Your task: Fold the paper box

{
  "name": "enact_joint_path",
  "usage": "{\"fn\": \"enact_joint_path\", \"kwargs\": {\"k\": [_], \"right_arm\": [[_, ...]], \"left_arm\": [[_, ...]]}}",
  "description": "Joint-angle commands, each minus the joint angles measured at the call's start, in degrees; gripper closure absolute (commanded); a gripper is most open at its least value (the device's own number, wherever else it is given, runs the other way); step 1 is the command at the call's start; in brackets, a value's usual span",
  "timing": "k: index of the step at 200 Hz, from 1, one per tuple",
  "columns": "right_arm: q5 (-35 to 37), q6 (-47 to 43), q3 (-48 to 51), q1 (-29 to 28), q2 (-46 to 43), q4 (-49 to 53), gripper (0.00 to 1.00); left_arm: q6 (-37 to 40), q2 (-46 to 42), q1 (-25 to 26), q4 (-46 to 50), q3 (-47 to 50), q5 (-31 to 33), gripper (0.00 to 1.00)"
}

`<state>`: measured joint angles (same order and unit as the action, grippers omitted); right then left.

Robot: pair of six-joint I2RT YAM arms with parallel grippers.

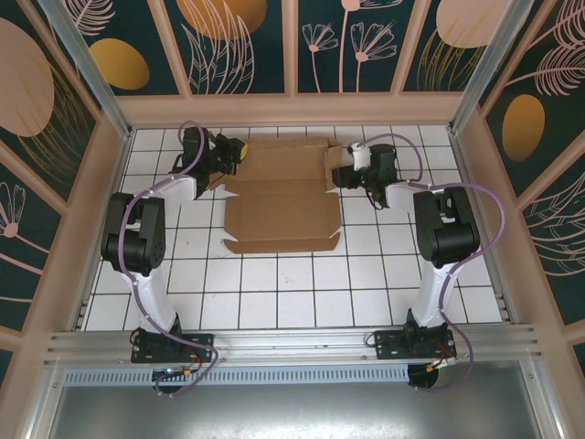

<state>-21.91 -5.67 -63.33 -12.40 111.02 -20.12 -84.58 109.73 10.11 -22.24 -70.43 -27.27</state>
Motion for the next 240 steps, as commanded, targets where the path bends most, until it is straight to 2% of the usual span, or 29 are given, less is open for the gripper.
{"fn": "enact_joint_path", "kwargs": {"k": [1,48,84,135,147,174,187,211,240], "right_arm": [[0.06,-0.86,0.88,-0.68,-2.50,-4.40,0.39],[-2.78,-3.56,4.32,-1.59,-4.89,-6.59,0.39],[-4.04,-6.36,1.39,-2.63,-3.28,-2.14,0.47],[5.38,-7.46,2.13,-5.15,-3.34,-3.32,0.46],[8.40,-7.92,2.30,-5.92,-3.23,-4.08,0.49],[16.48,-7.69,0.36,-6.84,-1.61,-3.31,0.62],[19.10,-7.33,-1.32,-6.87,-0.50,-2.02,0.62],[19.27,-7.72,-2.91,-7.09,0.66,-1.33,0.55],[19.96,-8.45,-4.14,-7.63,1.31,-1.10,0.60]], "left_arm": [[1.89,-1.68,0.56,-1.28,2.23,-1.50,1.00],[1.03,-1.74,0.58,-4.84,5.72,-2.07,1.00],[1.07,-1.54,0.61,-5.56,5.88,-2.59,1.00],[0.90,-1.54,0.61,-5.95,6.01,-3.23,1.00],[0.86,-1.76,0.61,-6.07,6.01,-3.32,1.00],[1.21,-2.51,0.56,-5.51,6.08,-3.37,1.00],[1.26,-2.77,0.61,-5.33,6.31,-3.36,1.00],[1.44,-2.77,0.60,-5.40,6.49,-3.85,1.00],[1.61,-2.81,0.61,-5.19,6.50,-3.96,1.00]]}}
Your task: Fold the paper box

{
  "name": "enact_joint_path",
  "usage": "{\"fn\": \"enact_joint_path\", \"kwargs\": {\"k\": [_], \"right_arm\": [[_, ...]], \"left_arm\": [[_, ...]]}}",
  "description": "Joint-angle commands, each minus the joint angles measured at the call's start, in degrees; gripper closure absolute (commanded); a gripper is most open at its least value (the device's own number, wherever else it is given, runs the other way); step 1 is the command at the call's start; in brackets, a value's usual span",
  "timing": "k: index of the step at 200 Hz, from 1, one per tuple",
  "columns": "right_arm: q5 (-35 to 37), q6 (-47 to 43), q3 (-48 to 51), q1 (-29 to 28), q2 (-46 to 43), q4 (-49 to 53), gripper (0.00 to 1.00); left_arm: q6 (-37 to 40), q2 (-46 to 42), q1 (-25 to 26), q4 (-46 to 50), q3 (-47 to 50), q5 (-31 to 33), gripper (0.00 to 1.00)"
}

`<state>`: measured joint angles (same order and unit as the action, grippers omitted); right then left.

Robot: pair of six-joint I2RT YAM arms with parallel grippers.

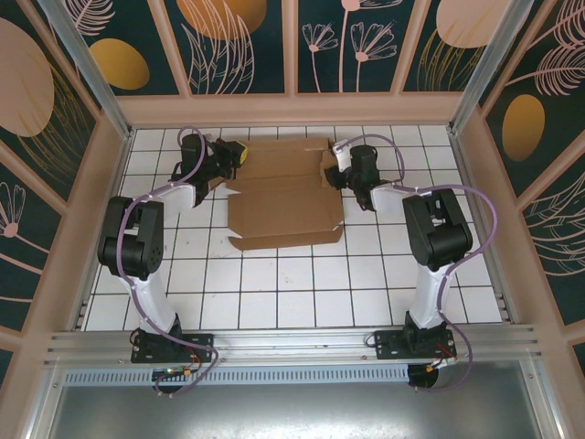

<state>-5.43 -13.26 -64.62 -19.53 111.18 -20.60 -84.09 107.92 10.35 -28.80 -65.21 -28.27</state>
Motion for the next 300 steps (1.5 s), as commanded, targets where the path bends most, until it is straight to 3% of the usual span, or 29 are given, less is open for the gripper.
{"fn": "enact_joint_path", "kwargs": {"k": [1,68,118,151,173,211,228,256,300], "right_arm": [[3.45,-0.95,-2.87,-0.57,1.17,-0.66,0.61],[-1.25,-8.91,5.27,-1.48,-3.36,-9.72,0.55],[-6.01,-9.19,4.61,0.61,-3.37,-11.21,0.47],[-22.70,-7.93,6.54,5.15,-5.71,-12.66,0.50],[-27.71,-9.18,6.00,6.41,-5.58,-11.52,0.53],[-23.88,-10.57,1.98,6.09,-2.54,-6.42,0.42],[-18.27,-12.53,0.03,5.00,-0.47,-4.70,0.40],[-12.41,-13.48,-3.14,3.90,2.57,-3.80,0.41],[-12.91,-11.57,-6.03,2.18,4.55,-4.33,0.46]], "left_arm": [[1.13,-0.98,0.37,1.37,1.25,-2.99,1.00],[1.74,-0.85,0.32,5.82,-1.65,-1.49,1.00],[1.65,0.47,0.37,6.49,-3.21,-1.92,1.00],[2.00,0.43,0.37,6.34,-3.08,-2.39,1.00],[2.17,0.45,0.32,6.03,-3.08,-2.86,1.00],[2.31,0.41,0.37,5.96,-2.99,-2.92,1.00],[2.18,0.45,0.37,5.77,-3.06,-3.04,1.00],[2.01,0.71,0.35,5.95,-3.85,-3.20,1.00],[-0.03,0.90,0.46,5.85,-4.27,-3.18,1.00]]}}
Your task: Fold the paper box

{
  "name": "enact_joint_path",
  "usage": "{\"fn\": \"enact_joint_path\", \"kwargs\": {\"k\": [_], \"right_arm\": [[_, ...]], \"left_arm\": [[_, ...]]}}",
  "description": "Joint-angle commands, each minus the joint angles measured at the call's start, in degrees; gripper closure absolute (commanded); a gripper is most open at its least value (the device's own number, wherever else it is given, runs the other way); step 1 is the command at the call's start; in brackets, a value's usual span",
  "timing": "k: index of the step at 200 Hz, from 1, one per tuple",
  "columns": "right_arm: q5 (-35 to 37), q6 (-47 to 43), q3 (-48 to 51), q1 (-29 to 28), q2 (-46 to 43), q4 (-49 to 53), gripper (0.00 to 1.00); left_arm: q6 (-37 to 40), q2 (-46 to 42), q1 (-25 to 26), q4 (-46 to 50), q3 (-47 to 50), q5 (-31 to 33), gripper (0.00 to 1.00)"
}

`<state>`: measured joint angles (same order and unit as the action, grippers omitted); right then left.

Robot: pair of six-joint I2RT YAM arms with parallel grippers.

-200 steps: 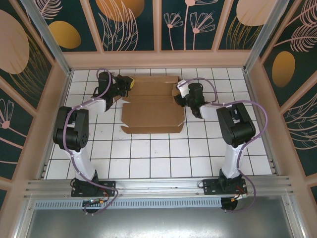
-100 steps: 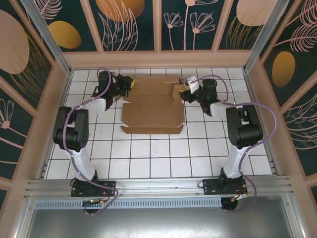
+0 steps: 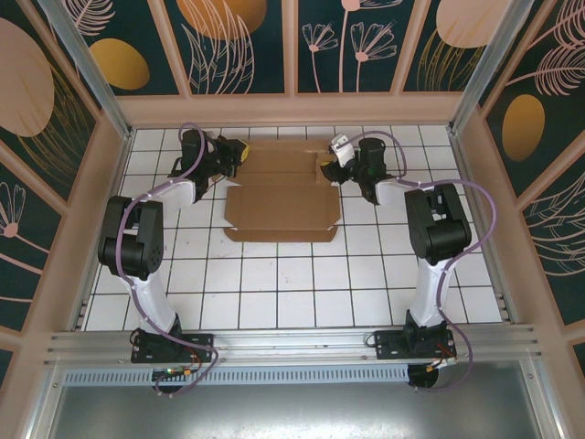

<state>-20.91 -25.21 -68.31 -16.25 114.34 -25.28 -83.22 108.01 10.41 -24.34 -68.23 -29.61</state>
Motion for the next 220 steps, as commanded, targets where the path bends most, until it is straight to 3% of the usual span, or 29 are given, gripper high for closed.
{"fn": "enact_joint_path", "kwargs": {"k": [1,35,89,140,162,176,220], "right_arm": [[2.64,0.45,-2.39,-1.12,1.44,0.29,0.46],[12.83,2.17,-5.18,-2.76,3.88,-0.13,0.47],[18.69,4.88,-5.80,-2.74,4.01,1.99,0.76],[27.12,7.85,-11.06,-4.03,7.07,11.10,0.76],[34.47,9.88,-12.96,-5.30,7.60,13.77,0.79],[40.90,12.60,-15.53,-6.30,8.77,16.87,0.88],[55.78,19.35,-23.69,-8.74,13.77,28.17,1.00]], "left_arm": [[-0.94,0.81,0.40,1.40,-1.23,-1.85,1.00],[-1.59,0.12,0.45,1.56,-0.88,-1.60,1.00],[-1.48,-2.00,0.49,3.89,0.54,0.68,1.00],[-2.24,-3.55,1.01,6.83,0.47,2.98,1.00],[-2.80,-4.03,1.69,7.37,0.35,3.75,1.00],[-3.25,-4.12,2.04,7.40,0.41,4.24,1.00],[-5.52,-4.03,2.94,6.08,1.25,5.25,1.00]]}}
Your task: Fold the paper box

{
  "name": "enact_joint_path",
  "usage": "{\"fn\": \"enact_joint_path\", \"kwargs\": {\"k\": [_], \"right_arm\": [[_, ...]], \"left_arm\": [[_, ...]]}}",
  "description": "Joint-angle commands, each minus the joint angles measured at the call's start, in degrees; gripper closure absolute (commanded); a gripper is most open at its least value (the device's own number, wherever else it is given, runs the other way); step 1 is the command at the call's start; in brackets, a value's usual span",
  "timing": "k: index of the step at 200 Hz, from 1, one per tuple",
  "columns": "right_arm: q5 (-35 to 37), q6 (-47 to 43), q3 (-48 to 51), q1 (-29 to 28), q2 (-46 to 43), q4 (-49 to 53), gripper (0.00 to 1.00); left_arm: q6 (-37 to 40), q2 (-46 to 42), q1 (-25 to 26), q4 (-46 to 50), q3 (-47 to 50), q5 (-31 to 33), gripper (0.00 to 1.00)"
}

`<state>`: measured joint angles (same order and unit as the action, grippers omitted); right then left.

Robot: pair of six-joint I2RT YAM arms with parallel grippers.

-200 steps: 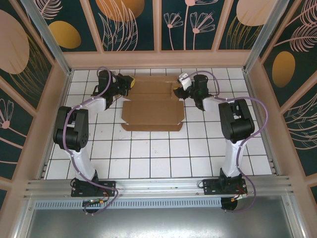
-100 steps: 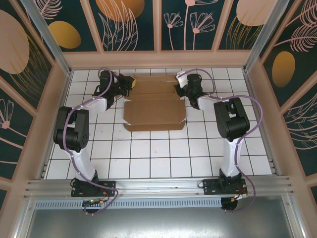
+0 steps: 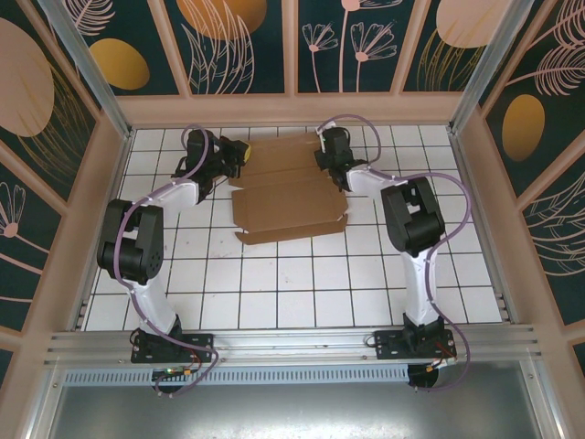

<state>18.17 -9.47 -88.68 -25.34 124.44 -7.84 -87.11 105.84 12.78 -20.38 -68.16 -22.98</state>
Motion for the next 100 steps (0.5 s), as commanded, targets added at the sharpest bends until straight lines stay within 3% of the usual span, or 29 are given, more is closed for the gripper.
{"fn": "enact_joint_path", "kwargs": {"k": [1,27,48,71,81,100], "right_arm": [[17.01,3.64,-3.28,0.28,3.69,10.69,1.00],[20.37,4.85,-2.42,-0.59,3.83,9.73,1.00],[16.74,7.19,-2.85,-0.26,4.19,11.00,0.98],[7.22,8.02,0.49,0.70,1.81,7.90,0.75],[4.97,8.15,3.18,1.11,-0.02,5.38,0.59],[0.06,8.30,8.53,2.32,-4.38,0.45,0.44]], "left_arm": [[-1.69,-1.82,0.58,2.07,1.19,-1.37,1.00],[-2.00,-1.81,1.09,1.80,1.53,-1.01,1.00],[-2.14,-1.85,1.36,1.53,1.89,-0.97,1.00],[-2.56,-1.87,1.30,0.29,3.29,-1.52,1.00],[-2.71,-1.82,1.34,-0.52,4.09,-1.58,1.00],[-2.63,-2.17,1.30,-0.94,5.43,-1.39,1.00]]}}
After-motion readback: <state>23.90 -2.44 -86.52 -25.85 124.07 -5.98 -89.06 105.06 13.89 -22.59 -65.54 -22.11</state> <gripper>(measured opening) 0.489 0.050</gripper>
